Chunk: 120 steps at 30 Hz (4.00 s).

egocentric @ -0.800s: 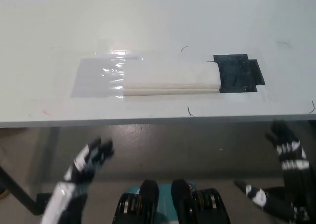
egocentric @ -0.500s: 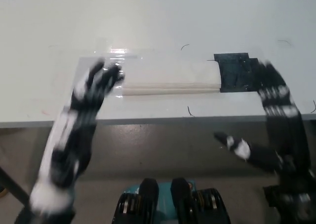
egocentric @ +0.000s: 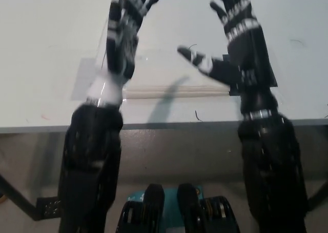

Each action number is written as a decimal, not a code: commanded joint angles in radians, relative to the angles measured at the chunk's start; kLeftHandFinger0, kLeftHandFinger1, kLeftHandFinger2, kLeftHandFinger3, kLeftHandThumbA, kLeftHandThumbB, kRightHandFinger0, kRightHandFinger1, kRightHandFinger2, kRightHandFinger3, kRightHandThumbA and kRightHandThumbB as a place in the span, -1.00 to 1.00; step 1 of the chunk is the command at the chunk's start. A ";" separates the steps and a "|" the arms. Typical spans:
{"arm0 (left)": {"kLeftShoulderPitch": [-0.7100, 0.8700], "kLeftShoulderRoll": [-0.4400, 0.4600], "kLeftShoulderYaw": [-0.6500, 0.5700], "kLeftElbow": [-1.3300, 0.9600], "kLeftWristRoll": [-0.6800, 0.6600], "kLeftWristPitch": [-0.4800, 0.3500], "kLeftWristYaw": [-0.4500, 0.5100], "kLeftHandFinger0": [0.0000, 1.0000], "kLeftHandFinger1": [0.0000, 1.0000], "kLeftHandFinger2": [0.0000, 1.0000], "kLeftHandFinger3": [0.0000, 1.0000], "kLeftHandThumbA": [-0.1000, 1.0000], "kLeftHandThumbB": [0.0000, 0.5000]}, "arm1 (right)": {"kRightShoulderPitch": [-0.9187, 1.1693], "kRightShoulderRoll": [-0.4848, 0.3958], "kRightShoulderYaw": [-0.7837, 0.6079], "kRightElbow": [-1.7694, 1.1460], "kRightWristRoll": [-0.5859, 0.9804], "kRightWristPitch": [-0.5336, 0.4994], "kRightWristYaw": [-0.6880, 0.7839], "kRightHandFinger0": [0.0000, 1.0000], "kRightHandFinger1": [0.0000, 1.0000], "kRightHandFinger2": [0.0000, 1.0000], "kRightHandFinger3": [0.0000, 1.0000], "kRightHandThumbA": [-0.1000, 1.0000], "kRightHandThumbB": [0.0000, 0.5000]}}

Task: A stack of napkins is kept in the middle of the table close to the robot and the robot places both its hands sideways on the stack. Then it moves its hands away from each other while pressing down on the napkins to make them smooth

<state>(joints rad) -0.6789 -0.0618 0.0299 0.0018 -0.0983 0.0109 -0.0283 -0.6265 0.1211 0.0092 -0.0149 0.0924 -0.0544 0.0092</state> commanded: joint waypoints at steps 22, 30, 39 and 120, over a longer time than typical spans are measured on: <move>-0.347 -0.013 0.126 0.608 -0.088 -0.019 0.037 1.00 1.00 1.00 1.00 1.00 0.44 | -0.521 0.016 -0.249 0.968 0.204 -0.208 0.025 1.00 1.00 1.00 1.00 1.00 0.28; -0.399 0.021 0.141 0.775 -0.091 -0.060 0.023 1.00 1.00 1.00 1.00 1.00 0.37 | -0.548 -0.009 -0.277 1.133 0.215 -0.277 0.053 1.00 1.00 1.00 1.00 1.00 0.08; -0.453 0.045 0.150 0.973 -0.083 -0.148 0.026 1.00 1.00 1.00 1.00 1.00 0.30 | -0.568 -0.022 -0.272 1.258 0.204 -0.299 0.051 1.00 1.00 1.00 1.00 1.00 0.09; -0.332 0.120 0.080 1.271 -0.034 -0.292 -0.009 1.00 1.00 1.00 1.00 1.00 0.64 | -0.377 -0.235 -0.315 1.414 0.224 -0.274 0.125 1.00 1.00 1.00 1.00 1.00 0.29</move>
<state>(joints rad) -0.9886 0.0138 0.1119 1.2701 -0.1403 -0.2849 -0.0343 -1.0172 -0.0724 -0.2981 1.4003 0.3112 -0.3298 0.1517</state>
